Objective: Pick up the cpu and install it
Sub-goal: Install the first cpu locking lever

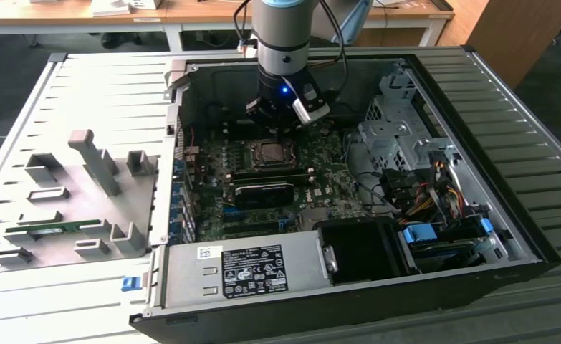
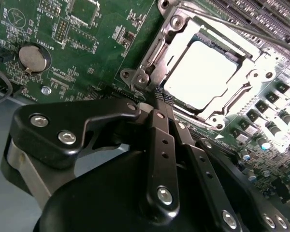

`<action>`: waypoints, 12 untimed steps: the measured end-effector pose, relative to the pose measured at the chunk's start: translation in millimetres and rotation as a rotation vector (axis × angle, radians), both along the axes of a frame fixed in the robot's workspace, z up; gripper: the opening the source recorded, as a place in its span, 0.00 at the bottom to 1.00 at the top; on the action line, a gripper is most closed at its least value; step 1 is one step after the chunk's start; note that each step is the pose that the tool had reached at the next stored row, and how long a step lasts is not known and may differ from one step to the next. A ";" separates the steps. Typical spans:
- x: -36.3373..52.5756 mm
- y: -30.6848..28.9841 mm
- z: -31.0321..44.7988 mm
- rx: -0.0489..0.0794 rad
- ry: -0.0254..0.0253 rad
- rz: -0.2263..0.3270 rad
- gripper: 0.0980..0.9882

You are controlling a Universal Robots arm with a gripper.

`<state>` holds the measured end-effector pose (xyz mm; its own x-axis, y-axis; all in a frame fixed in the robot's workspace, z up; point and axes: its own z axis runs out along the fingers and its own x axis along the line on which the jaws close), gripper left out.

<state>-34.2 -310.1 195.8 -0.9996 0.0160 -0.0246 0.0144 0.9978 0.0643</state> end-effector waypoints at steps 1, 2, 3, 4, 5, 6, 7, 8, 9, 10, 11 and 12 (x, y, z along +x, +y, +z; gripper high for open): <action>0.1 -0.1 0.1 0.009 0.0000 0.000 0.01; 0.1 -0.1 0.1 0.016 0.0001 0.000 0.01; 0.3 0.1 -0.1 0.025 -0.0002 0.000 0.01; 0.4 0.2 -0.4 0.033 -0.0007 0.000 0.01; 0.4 0.3 -0.5 0.039 -0.0008 0.000 0.01; 0.4 0.1 -0.3 0.045 -0.0005 0.000 0.01; 0.3 0.1 -0.2 0.049 -0.0003 0.000 0.01; 0.3 0.1 0.2 0.050 -0.0003 0.000 0.01; 0.3 0.1 0.9 0.051 -0.0003 0.000 0.01; 0.3 0.2 1.7 0.051 -0.0005 0.000 0.01; 0.3 0.1 3.1 0.051 -0.0003 0.000 0.01; 0.3 0.0 4.4 0.050 -0.0001 0.000 0.01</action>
